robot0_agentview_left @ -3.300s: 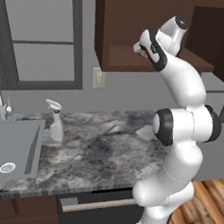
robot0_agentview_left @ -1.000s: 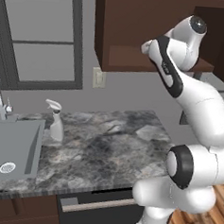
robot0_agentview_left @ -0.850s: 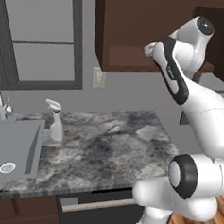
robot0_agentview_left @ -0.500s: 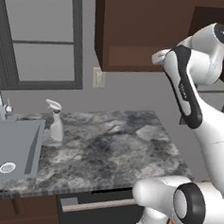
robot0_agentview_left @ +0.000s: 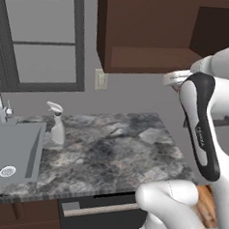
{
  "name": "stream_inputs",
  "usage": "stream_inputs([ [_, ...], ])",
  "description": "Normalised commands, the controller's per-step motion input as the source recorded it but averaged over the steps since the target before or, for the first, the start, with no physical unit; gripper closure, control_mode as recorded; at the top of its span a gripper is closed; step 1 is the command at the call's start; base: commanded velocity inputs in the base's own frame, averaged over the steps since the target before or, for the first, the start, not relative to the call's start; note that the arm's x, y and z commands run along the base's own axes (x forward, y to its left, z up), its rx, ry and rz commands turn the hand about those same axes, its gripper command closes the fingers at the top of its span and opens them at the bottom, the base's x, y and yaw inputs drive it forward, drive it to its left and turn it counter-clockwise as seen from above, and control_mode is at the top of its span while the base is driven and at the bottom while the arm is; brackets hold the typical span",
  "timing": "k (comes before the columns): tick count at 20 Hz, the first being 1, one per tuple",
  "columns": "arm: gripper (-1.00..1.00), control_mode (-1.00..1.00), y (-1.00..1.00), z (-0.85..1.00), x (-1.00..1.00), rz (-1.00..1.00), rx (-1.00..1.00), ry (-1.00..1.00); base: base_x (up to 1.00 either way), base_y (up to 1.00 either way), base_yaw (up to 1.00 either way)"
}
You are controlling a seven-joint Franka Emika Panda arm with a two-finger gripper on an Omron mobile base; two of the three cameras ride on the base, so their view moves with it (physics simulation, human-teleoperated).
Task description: Locate and retrieve the bar soap and spray from the cabinet. Place them next to the sink.
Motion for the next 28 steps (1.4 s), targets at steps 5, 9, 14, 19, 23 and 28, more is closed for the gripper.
stream_inputs([
  [5,1.0,-1.0,0.27,-0.23,-0.75,0.02,0.0,0.01,0.0,0.0,0.0],
  [9,1.0,-1.0,0.37,-0.38,-0.62,0.03,0.0,0.0,0.0,0.0,0.0],
  [14,1.0,-1.0,0.46,-0.5,-0.44,0.07,0.0,0.05,0.0,0.0,0.0],
  [19,1.0,-1.0,0.47,-0.59,-0.26,0.14,0.02,0.08,0.0,0.0,0.0],
  [23,1.0,-1.0,0.32,-0.56,-0.01,0.19,0.06,0.08,0.0,0.0,0.0],
  [28,1.0,-1.0,0.31,-0.46,0.33,0.12,0.0,0.01,0.0,0.0,0.0],
])
